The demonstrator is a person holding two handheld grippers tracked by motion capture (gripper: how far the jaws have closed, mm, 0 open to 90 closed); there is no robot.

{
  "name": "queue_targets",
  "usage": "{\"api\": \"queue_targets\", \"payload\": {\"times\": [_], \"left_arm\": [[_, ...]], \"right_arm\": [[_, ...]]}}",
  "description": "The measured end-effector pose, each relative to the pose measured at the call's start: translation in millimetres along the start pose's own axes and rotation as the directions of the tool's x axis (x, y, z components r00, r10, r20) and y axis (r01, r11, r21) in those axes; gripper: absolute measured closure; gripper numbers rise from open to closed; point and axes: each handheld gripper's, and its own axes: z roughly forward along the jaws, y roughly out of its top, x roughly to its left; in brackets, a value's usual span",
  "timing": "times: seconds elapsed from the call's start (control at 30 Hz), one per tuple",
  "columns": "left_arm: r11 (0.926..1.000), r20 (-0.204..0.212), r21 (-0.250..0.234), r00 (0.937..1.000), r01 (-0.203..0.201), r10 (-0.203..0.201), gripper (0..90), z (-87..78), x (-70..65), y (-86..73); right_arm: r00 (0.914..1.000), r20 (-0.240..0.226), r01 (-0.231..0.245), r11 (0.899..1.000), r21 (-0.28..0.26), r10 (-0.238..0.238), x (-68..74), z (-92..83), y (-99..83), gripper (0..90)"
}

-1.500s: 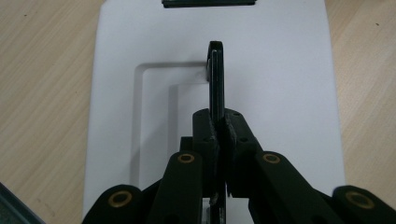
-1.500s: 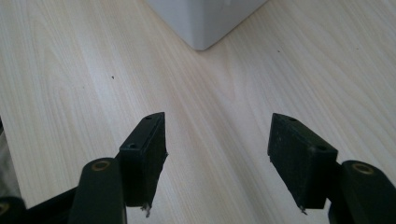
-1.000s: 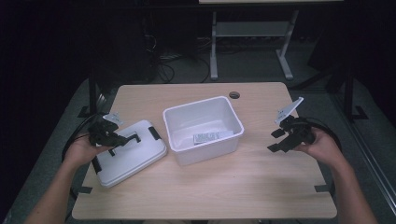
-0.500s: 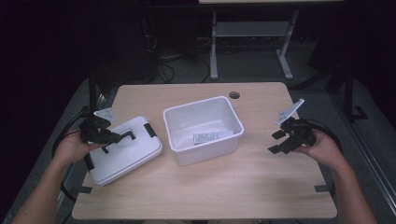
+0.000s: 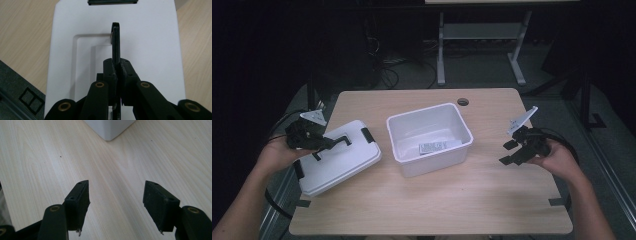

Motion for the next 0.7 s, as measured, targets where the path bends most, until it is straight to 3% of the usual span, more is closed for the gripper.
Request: {"api": "queue_targets", "payload": {"times": [0.7], "left_arm": [[0.9984,-0.011,-0.026,0.9987,-0.050,0.050,84.7,-53.1,-0.5,28.0]], "right_arm": [[1.0000,0.004,-0.002,1.000,0.001,0.002,1.0,0.9,0.5,37.4]]}}
